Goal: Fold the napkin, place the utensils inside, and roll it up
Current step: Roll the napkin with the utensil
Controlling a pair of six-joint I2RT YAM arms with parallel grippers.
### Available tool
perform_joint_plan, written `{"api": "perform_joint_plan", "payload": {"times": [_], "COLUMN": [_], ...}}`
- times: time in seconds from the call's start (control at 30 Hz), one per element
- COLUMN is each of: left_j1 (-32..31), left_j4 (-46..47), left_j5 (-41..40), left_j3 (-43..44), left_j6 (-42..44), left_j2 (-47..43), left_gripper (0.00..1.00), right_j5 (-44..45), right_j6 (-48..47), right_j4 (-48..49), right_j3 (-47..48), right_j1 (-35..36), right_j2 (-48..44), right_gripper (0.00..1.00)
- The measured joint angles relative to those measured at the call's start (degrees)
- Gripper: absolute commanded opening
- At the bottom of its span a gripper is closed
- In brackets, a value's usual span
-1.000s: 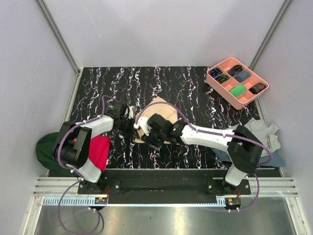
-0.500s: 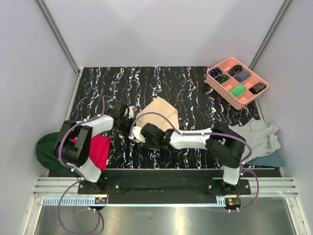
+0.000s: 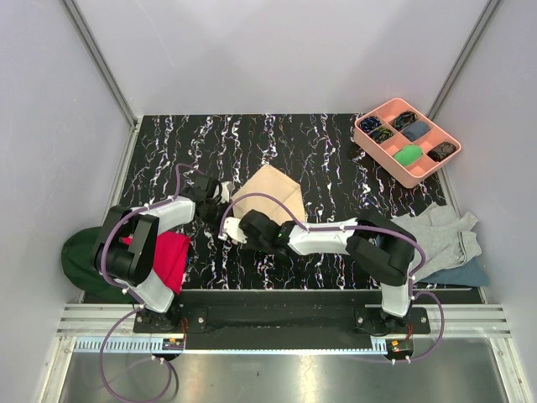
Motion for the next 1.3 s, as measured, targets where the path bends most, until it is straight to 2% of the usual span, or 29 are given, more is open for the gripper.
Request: {"api": "perform_joint_plan", "payload": {"times": [0.07,0.1,0.17,0.2,0.27,0.33,0.53,0.77,0.9,1.03,1.17,1.3], "left_j1": [0.0,0.0,0.0,0.0,0.0,0.1,1.4,3.0,3.8,4.5,4.5,4.5], "left_j4": [0.0,0.0,-0.2,-0.2,-0.3,-0.2,0.0,0.1,0.5,2.2,7.6,11.6], "left_j5": [0.0,0.0,0.0,-0.4,-0.3,-0.5,-4.4,-8.9,-11.4,-12.3,-10.8,-8.0], "left_j3": [0.0,0.1,0.3,0.3,0.3,0.4,-1.4,-6.3,-9.7,-13.9,-18.1,-21.0], "left_j6": [0.1,0.2,0.5,0.5,0.3,0.0,-0.5,-2.6,-3.8,-4.7,-5.6,-6.5], "left_j2": [0.0,0.0,0.0,0.0,-0.1,-1.2,-4.8,-11.2,-15.7,-24.1,-31.3,-32.7], "left_gripper": [0.03,0.20,0.31,0.46,0.58,0.65,0.74,0.80,0.79,0.78,0.78,0.77], "right_j5": [-1.0,-2.1,-4.6,-6.2,-9.4,-12.4,-20.1,-27.6,-31.9,-36.8,-42.6,-49.1], "right_j6": [-0.3,-0.2,0.2,0.6,1.7,2.7,5.4,7.7,8.5,9.6,10.4,10.9], "right_j4": [-1.0,-1.9,-4.1,-5.4,-7.9,-10.2,-15.1,-19.1,-21.1,-23.6,-26.9,-30.8], "right_j3": [0.5,1.2,2.6,3.4,5.4,7.6,11.3,12.2,13.0,15.2,17.8,20.9], "right_j1": [-0.4,-0.7,-1.5,-2.1,-3.3,-4.3,-5.9,-6.3,-6.7,-8.2,-10.1,-12.0], "right_j2": [0.0,0.0,0.1,0.2,0.9,1.9,4.3,4.5,5.2,7.0,9.4,12.4], "right_gripper": [0.16,0.14,0.10,0.08,0.07,0.06,0.06,0.04,0.02,0.01,0.00,0.00]}}
